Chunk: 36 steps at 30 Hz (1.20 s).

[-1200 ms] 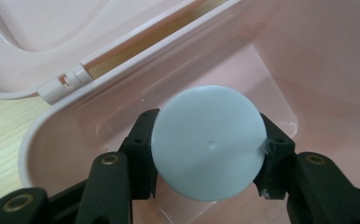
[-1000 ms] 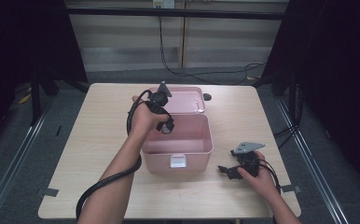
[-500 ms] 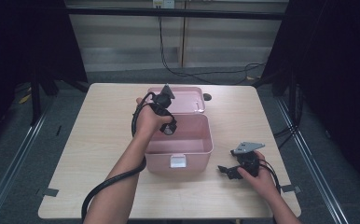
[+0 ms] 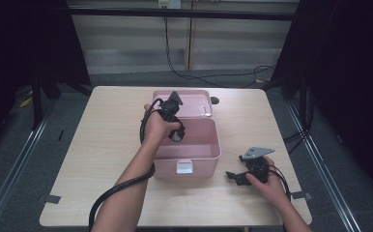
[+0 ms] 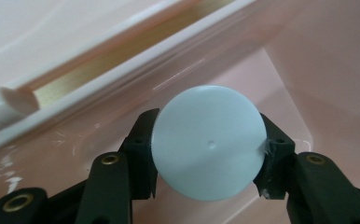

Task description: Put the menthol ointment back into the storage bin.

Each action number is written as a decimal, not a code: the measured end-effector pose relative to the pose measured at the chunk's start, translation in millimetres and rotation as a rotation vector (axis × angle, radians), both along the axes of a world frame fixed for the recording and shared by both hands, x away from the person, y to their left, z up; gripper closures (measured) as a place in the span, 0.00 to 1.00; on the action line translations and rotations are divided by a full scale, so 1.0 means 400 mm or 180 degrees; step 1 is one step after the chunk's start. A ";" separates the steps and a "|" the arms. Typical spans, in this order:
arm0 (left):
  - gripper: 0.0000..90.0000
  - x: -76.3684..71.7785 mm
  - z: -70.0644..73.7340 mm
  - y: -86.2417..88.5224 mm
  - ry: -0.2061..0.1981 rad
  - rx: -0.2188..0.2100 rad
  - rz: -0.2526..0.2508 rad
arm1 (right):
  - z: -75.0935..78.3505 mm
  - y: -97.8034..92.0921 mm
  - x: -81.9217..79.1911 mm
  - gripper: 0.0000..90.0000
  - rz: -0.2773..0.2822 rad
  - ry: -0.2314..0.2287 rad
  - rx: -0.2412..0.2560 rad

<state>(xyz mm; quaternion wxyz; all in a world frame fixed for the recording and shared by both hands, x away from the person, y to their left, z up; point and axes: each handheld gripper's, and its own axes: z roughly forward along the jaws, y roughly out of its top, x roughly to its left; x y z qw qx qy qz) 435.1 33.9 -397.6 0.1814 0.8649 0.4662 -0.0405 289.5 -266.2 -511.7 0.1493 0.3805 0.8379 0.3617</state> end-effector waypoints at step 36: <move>0.56 0.010 -0.062 -0.024 0.0029 0.0073 0.0126 | 0.000 0.000 0.000 0.14 0.0003 0.0000 0.0007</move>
